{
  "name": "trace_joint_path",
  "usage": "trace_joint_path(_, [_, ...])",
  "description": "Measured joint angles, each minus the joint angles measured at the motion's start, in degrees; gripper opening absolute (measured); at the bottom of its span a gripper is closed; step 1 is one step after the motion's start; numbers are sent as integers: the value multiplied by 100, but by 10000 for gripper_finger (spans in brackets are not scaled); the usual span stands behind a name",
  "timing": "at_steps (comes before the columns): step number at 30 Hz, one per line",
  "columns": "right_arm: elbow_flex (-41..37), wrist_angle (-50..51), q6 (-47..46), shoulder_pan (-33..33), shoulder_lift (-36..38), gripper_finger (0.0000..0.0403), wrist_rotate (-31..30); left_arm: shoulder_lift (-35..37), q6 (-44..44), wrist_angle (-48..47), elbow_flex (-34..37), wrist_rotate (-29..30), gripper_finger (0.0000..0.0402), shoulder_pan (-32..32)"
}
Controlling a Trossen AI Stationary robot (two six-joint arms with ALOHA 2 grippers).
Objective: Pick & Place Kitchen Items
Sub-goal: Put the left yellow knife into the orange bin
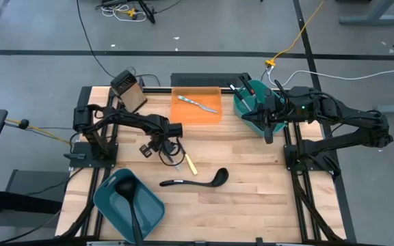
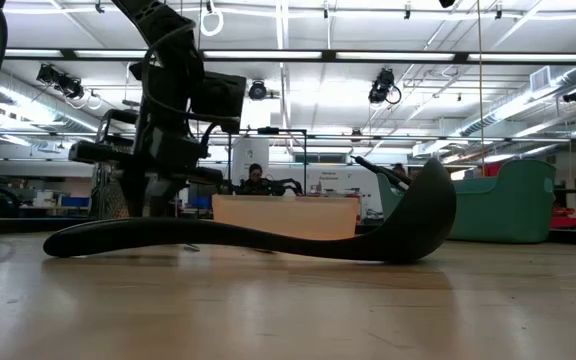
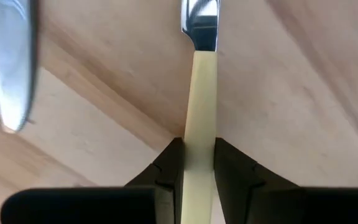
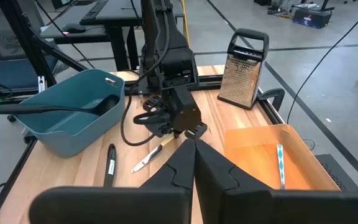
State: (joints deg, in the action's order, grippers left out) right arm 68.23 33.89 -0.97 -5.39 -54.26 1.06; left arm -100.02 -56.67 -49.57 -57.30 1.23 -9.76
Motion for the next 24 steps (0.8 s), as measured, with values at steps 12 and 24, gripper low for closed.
trace_joint_path(12, [0, -4, 0, -2, 0, 13, 0, 519, 421, -80, -7, -65, 69, 102])
trace_joint_path(24, [0, -2, 131, -2, 2, 7, -15, 1044, 941, -53, -7, -64, 69, 100])
